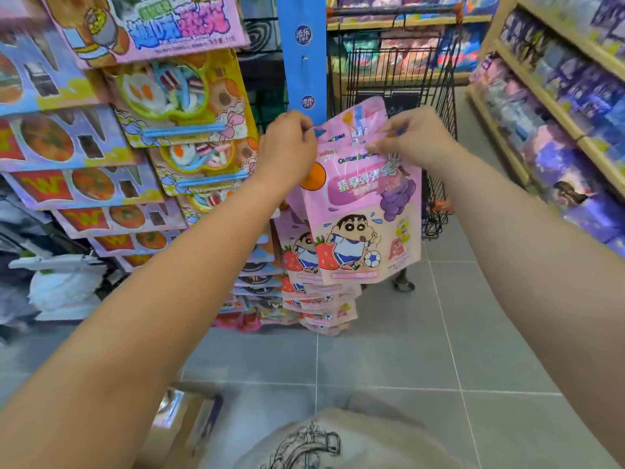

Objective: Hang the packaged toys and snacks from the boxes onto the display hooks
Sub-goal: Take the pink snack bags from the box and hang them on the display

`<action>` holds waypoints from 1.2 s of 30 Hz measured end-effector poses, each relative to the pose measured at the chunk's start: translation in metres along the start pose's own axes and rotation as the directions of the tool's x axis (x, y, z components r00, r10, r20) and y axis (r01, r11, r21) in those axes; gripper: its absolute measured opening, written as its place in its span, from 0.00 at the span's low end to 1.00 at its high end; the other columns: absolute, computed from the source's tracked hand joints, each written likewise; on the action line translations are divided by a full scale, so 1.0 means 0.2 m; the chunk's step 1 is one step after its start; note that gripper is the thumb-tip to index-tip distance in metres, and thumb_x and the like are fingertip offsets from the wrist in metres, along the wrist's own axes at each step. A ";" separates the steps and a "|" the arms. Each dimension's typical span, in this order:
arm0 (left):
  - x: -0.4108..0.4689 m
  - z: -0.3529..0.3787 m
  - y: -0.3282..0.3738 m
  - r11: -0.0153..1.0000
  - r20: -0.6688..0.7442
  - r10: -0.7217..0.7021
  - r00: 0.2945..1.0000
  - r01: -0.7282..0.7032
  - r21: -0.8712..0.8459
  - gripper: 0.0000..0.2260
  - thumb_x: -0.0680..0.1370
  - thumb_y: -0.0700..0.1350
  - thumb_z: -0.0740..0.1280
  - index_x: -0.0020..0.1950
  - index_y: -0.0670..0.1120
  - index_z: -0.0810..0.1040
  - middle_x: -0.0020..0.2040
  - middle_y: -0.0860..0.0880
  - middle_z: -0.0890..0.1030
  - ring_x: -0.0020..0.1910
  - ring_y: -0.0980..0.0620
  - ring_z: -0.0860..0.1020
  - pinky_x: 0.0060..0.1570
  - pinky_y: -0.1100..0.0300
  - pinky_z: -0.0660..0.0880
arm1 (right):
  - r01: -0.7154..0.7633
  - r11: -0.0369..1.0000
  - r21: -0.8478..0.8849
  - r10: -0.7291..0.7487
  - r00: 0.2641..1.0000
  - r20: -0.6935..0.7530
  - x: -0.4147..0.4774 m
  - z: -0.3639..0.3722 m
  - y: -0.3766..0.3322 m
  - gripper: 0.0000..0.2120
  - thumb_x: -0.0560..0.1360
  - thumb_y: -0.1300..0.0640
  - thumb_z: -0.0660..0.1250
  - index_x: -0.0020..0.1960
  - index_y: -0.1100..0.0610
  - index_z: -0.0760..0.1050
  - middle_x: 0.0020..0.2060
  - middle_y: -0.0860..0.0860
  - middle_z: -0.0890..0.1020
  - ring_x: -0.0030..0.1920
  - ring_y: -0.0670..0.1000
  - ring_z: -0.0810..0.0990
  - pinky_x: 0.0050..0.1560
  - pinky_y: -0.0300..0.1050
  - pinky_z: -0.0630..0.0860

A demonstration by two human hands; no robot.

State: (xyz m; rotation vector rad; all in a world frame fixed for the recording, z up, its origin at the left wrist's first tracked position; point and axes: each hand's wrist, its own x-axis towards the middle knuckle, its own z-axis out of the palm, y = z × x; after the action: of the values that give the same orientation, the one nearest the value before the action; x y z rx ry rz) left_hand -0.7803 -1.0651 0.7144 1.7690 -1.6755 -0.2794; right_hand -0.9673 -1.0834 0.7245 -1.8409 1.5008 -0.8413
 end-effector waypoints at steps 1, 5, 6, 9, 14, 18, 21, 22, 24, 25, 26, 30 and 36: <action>0.01 -0.01 0.01 1.000 0.000 -0.006 1.000 0.006 0.015 0.10 0.79 0.40 0.59 0.54 0.40 0.78 0.56 0.43 0.79 0.56 0.44 0.76 0.55 0.52 0.74 | 0.007 1.000 -0.013 -0.007 1.000 -0.007 0.02 0.00 -0.01 0.17 0.68 0.55 0.75 0.55 0.60 0.80 0.43 0.53 0.78 0.39 0.44 0.73 0.40 0.34 0.70; 0.04 -0.03 0.02 0.999 0.037 -0.020 0.999 0.019 0.030 0.10 0.79 0.39 0.59 0.53 0.41 0.80 0.55 0.43 0.80 0.55 0.45 0.77 0.54 0.52 0.76 | -0.019 1.000 -0.015 0.019 1.000 -0.003 0.06 0.01 -0.03 0.20 0.67 0.55 0.76 0.56 0.63 0.80 0.45 0.52 0.78 0.42 0.45 0.74 0.42 0.35 0.69; 0.05 -0.03 0.02 0.999 0.050 -0.020 0.999 0.018 0.033 0.10 0.79 0.38 0.60 0.53 0.41 0.80 0.55 0.43 0.80 0.54 0.45 0.77 0.54 0.51 0.76 | -0.027 1.000 -0.010 0.027 1.000 -0.003 0.06 0.01 -0.03 0.20 0.67 0.55 0.76 0.55 0.63 0.80 0.45 0.52 0.78 0.40 0.44 0.74 0.41 0.34 0.69; 0.06 -0.04 0.01 0.999 0.067 0.000 0.998 -0.003 0.034 0.10 0.78 0.36 0.60 0.55 0.42 0.78 0.54 0.43 0.80 0.54 0.45 0.77 0.54 0.52 0.76 | -0.039 0.999 -0.007 0.039 0.999 -0.003 0.08 0.00 -0.02 0.20 0.67 0.55 0.77 0.55 0.63 0.80 0.44 0.52 0.78 0.36 0.39 0.72 0.35 0.29 0.66; 0.05 -0.04 -0.01 0.999 0.084 0.049 0.995 -0.050 0.003 0.16 0.75 0.31 0.56 0.58 0.42 0.75 0.55 0.44 0.79 0.56 0.46 0.76 0.56 0.50 0.75 | -0.056 0.998 -0.029 0.056 0.998 0.013 0.10 -0.02 -0.02 0.21 0.67 0.55 0.77 0.56 0.63 0.79 0.46 0.52 0.77 0.43 0.46 0.75 0.35 0.29 0.66; 0.04 -0.02 -0.03 0.996 0.091 0.071 0.993 -0.076 0.044 0.16 0.75 0.31 0.56 0.60 0.43 0.71 0.57 0.43 0.77 0.58 0.42 0.74 0.58 0.46 0.72 | -0.075 0.997 -0.032 0.076 0.997 0.025 0.10 -0.02 -0.03 0.18 0.67 0.56 0.76 0.53 0.63 0.80 0.45 0.52 0.77 0.46 0.48 0.75 0.43 0.37 0.69; 0.03 0.00 -0.05 0.988 0.062 0.109 0.992 -0.115 0.102 0.14 0.76 0.33 0.57 0.61 0.43 0.71 0.58 0.44 0.77 0.58 0.43 0.73 0.59 0.48 0.70 | -0.118 0.992 -0.040 0.121 0.990 0.068 0.10 0.01 -0.01 0.16 0.67 0.56 0.76 0.51 0.62 0.81 0.45 0.52 0.79 0.48 0.50 0.77 0.49 0.40 0.71; 0.02 0.00 -0.05 0.982 0.052 0.126 0.991 -0.132 0.132 0.15 0.76 0.33 0.57 0.61 0.43 0.71 0.58 0.44 0.77 0.58 0.44 0.72 0.59 0.50 0.69 | -0.136 0.989 -0.050 0.140 0.987 0.083 0.10 0.02 0.00 0.17 0.67 0.56 0.76 0.52 0.63 0.81 0.47 0.52 0.79 0.49 0.50 0.76 0.51 0.41 0.71; 0.00 0.01 -0.08 0.970 0.043 0.168 0.985 -0.173 0.170 0.16 0.75 0.32 0.58 0.61 0.43 0.71 0.58 0.44 0.76 0.58 0.44 0.72 0.58 0.52 0.68 | -0.168 0.983 -0.080 0.176 0.978 0.110 0.09 0.05 0.02 0.20 0.67 0.55 0.76 0.55 0.64 0.80 0.53 0.54 0.80 0.53 0.50 0.77 0.56 0.43 0.73; -0.01 0.00 -0.09 0.967 0.051 0.188 0.981 -0.194 0.167 0.18 0.74 0.32 0.58 0.63 0.43 0.71 0.59 0.44 0.75 0.58 0.44 0.72 0.59 0.52 0.69 | -0.179 0.979 -0.093 0.190 0.974 0.122 0.09 0.07 0.03 0.21 0.67 0.54 0.76 0.56 0.63 0.80 0.56 0.55 0.80 0.55 0.52 0.77 0.59 0.46 0.74; -0.03 0.00 -0.10 0.964 0.064 0.206 0.976 -0.214 0.156 0.20 0.74 0.31 0.59 0.65 0.42 0.70 0.60 0.43 0.75 0.60 0.43 0.72 0.61 0.51 0.69 | -0.186 0.977 -0.099 0.199 0.971 0.132 0.08 0.08 0.04 0.21 0.67 0.54 0.76 0.56 0.63 0.80 0.58 0.56 0.80 0.57 0.53 0.77 0.61 0.48 0.74; -0.05 -0.02 -0.14 0.942 0.123 0.240 0.963 -0.262 0.210 0.27 0.75 0.32 0.60 0.73 0.44 0.62 0.66 0.42 0.69 0.66 0.43 0.67 0.65 0.52 0.65 | -0.185 0.974 -0.128 0.201 0.971 0.129 0.07 0.12 0.05 0.20 0.67 0.53 0.76 0.55 0.62 0.80 0.59 0.55 0.79 0.59 0.53 0.76 0.59 0.46 0.73; -0.06 -0.04 -0.15 0.956 0.154 0.211 0.965 -0.237 0.170 0.31 0.74 0.31 0.59 0.76 0.44 0.55 0.67 0.42 0.68 0.68 0.44 0.65 0.67 0.52 0.64 | -0.136 0.948 -0.288 0.199 0.959 0.202 0.02 0.13 0.03 0.15 0.67 0.52 0.76 0.48 0.61 0.82 0.54 0.54 0.80 0.58 0.54 0.77 0.52 0.44 0.70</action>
State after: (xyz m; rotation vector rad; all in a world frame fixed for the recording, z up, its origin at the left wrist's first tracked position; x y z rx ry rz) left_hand -0.7537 -1.0533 0.6989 1.7023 -2.0393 -0.1442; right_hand -0.9504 -1.0869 0.7039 -1.8927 1.6581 -0.3402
